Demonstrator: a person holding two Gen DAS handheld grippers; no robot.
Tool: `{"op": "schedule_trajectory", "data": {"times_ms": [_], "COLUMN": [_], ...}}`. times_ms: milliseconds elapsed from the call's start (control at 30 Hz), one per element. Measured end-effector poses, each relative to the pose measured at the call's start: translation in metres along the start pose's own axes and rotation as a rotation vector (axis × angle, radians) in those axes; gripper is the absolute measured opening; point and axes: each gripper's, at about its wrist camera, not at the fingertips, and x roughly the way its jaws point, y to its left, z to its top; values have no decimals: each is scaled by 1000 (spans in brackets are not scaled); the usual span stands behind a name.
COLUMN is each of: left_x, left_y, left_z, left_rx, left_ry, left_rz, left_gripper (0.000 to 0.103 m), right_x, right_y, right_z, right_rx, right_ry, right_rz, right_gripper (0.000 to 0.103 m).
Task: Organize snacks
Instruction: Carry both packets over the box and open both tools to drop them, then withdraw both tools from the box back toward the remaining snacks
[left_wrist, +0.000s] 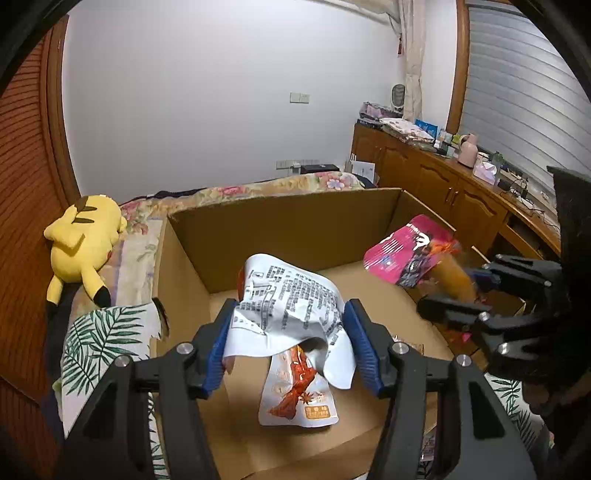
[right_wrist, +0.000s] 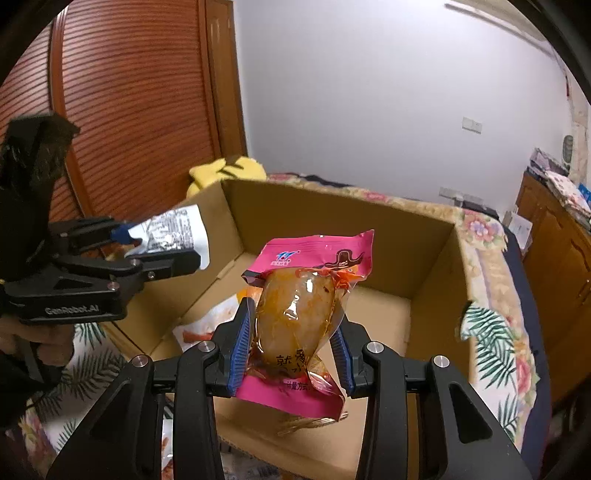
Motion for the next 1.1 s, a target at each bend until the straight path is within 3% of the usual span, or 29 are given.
{"op": "schedule_trajectory", "data": {"times_ms": [333, 433, 500, 800, 1100], "left_x": [-7, -18, -28, -78, -115], "left_y": [-1, 3, 4, -3, -31], "left_z": [-8, -10, -12, -27, -70], "left_rx": [-19, -21, -20, -7, -3], "left_ry": [9, 2, -7, -65, -75], "left_rz": [-5, -1, 3, 19, -12], "left_gripper": [63, 64, 64, 68, 71], "right_x": [15, 15, 11, -45, -105], "right_y": [-4, -5, -4, 14, 29], "right_z": [-10, -8, -8, -16, -77], "right_rx": [31, 51, 56, 55, 76], "right_ry": [66, 55, 47, -32, -33], "right_rz": [-6, -42, -43, -51, -40], "right_gripper": [41, 52, 54, 55, 55]}}
